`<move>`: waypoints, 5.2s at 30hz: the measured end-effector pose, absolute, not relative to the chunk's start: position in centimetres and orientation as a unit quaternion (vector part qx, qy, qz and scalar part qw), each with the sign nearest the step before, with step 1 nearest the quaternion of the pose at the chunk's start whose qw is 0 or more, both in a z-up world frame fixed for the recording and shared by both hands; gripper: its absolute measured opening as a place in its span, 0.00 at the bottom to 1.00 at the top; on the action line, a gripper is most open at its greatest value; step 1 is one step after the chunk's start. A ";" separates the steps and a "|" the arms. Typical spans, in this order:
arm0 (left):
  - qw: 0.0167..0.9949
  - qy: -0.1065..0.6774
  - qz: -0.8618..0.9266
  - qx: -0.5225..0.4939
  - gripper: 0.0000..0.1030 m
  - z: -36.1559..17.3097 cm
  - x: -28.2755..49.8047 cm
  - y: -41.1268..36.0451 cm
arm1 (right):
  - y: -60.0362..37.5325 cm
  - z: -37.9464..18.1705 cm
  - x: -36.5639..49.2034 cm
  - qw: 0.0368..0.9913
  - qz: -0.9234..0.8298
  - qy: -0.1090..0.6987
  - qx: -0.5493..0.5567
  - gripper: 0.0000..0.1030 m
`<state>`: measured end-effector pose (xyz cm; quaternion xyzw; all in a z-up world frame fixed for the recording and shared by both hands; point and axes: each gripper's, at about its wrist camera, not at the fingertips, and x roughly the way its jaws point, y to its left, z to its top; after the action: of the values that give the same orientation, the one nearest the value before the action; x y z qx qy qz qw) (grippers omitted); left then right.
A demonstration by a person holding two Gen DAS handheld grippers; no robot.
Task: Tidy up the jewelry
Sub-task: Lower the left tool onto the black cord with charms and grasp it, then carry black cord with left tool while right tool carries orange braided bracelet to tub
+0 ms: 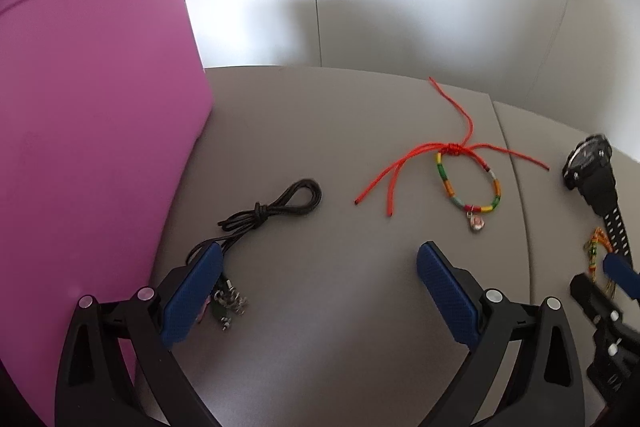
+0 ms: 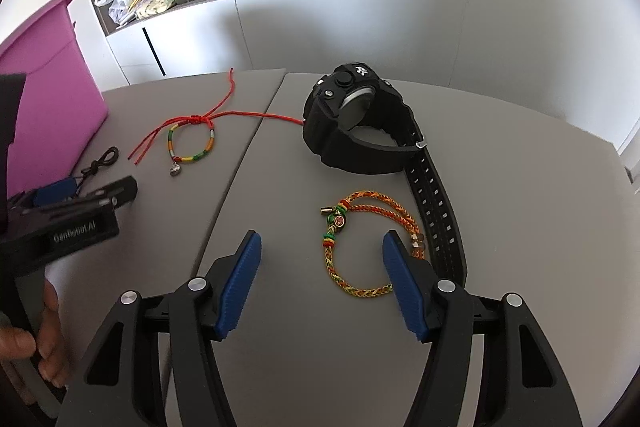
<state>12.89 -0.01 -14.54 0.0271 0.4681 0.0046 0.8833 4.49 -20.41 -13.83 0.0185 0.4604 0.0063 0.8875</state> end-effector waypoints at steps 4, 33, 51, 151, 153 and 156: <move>0.883 0.468 -0.001 0.014 0.95 -14.8 13.8 0.0 | -20.3 -13.9 4.5 0.889 0.002 0.457 0.010 0.59; 0.901 0.434 0.005 0.005 0.93 -13.0 9.5 -0.5 | -20.0 -13.7 5.0 0.884 0.000 0.467 -0.005 0.59; 0.895 0.443 0.041 0.041 0.93 -13.3 10.9 -1.1 | -20.0 -13.8 4.9 0.884 0.002 0.467 -0.004 0.59; 0.878 0.466 0.088 -0.073 0.06 2.3 4.1 23.4 | 8.5 5.0 6.4 0.842 0.312 0.438 0.030 0.05; 0.874 0.471 0.091 -0.070 0.06 1.8 3.9 23.2 | 8.7 4.6 6.6 0.841 0.311 0.442 0.026 0.05; 0.870 0.479 0.094 -0.067 0.08 1.2 3.9 23.0 | 8.6 3.9 7.0 0.838 0.306 0.451 0.024 0.05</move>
<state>3.87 22.99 1.19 -0.0673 0.4791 0.0945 0.8701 7.01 8.56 3.93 0.0240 0.4510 0.3060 0.8381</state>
